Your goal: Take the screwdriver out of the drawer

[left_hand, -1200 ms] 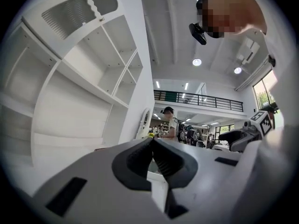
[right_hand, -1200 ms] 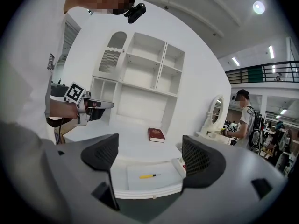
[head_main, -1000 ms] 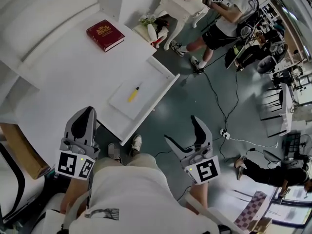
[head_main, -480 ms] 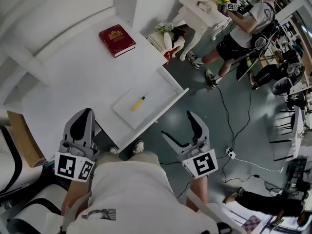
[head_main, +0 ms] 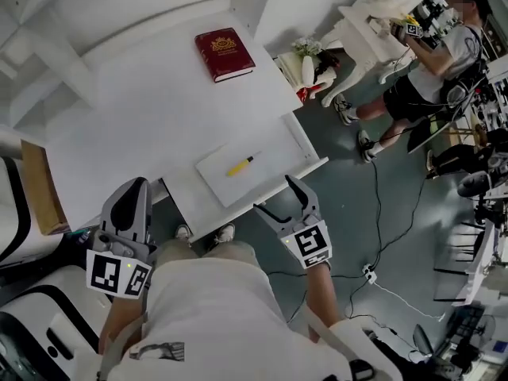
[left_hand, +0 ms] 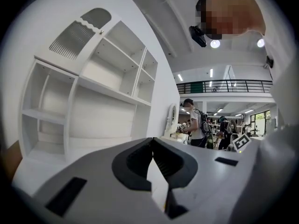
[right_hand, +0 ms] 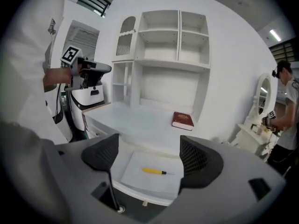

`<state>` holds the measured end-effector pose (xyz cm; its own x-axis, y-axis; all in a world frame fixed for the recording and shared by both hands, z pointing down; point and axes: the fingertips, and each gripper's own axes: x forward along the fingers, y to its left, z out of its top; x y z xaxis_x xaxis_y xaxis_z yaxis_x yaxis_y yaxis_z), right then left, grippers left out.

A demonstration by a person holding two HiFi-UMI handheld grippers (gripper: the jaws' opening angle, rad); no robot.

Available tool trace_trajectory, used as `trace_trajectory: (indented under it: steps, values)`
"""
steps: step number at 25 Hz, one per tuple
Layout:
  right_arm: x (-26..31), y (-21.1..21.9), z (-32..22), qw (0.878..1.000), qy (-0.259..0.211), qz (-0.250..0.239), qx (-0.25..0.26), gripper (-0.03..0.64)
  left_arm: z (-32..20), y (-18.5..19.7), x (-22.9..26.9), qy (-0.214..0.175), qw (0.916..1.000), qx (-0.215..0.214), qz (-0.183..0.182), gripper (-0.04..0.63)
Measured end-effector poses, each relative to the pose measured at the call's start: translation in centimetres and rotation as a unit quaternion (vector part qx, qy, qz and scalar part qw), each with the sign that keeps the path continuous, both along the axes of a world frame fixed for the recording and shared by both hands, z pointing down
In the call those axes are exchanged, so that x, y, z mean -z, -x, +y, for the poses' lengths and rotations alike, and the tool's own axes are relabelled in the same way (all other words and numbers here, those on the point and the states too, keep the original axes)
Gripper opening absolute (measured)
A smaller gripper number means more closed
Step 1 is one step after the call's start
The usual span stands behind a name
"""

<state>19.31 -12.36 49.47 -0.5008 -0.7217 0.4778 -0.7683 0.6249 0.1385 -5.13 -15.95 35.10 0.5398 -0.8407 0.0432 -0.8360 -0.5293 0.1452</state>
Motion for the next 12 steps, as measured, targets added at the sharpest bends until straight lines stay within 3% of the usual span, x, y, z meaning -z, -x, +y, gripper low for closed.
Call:
trace_trajectory:
  steps: [3,7,12]
  values:
    - [-4.0,0.6,-2.1,0.999,0.033,0.016,0.033,0.417,0.2,1.2,-0.4,0.011,0.9995,0.029,-0.008,0.017]
    - [-9.1,1.5,-4.8,0.992,0.051,0.071,0.09,0.397,0.5,2.6,-1.0,0.02,0.9981,0.055,-0.019,0.015]
    - [-16.0,1.9,-6.5,0.964,0.076,0.179,0.18,0.325,2.0,4.3,-1.4,0.035,0.9941,0.095,-0.039,0.017]
